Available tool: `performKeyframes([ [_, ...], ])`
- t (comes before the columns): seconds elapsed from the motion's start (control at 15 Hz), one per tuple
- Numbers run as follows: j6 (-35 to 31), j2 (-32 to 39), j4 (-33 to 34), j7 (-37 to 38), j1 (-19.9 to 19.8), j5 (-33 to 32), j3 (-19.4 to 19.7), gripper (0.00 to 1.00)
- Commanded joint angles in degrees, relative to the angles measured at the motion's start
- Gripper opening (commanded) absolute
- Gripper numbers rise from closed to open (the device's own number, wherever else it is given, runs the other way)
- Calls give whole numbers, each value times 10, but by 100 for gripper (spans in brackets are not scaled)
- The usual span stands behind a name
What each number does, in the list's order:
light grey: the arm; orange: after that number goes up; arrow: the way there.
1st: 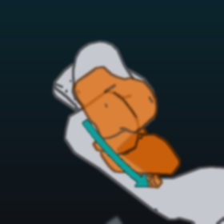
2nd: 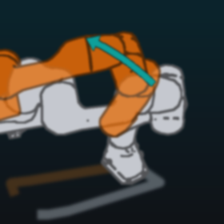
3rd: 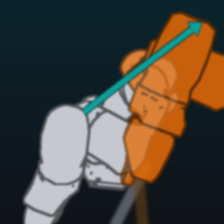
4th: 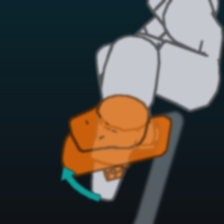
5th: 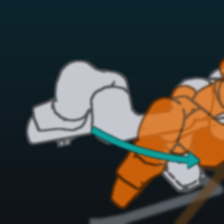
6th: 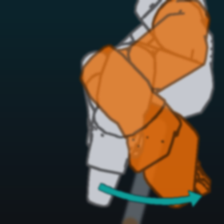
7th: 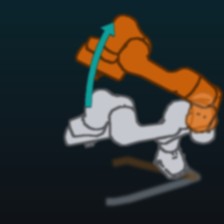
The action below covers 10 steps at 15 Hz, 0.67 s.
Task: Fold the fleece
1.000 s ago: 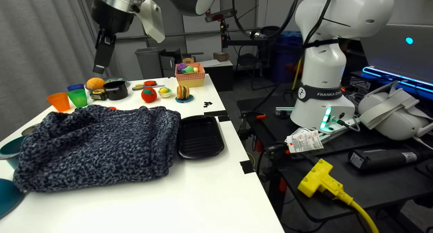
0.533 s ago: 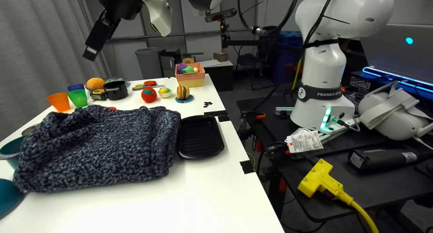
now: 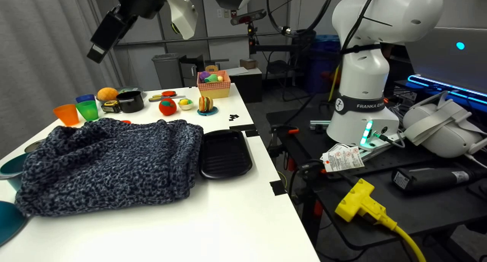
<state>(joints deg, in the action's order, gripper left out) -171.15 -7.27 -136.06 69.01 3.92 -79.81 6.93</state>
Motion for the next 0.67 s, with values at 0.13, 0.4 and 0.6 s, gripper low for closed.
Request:
performKeyframes([
  [0.13, -1, -1, -3, 12, 0, -3, 0, 100],
  [0.4, -1, -2, -3, 13, 0, -3, 0, 100],
  [0.6, -1, -2, -3, 13, 0, -3, 0, 100],
])
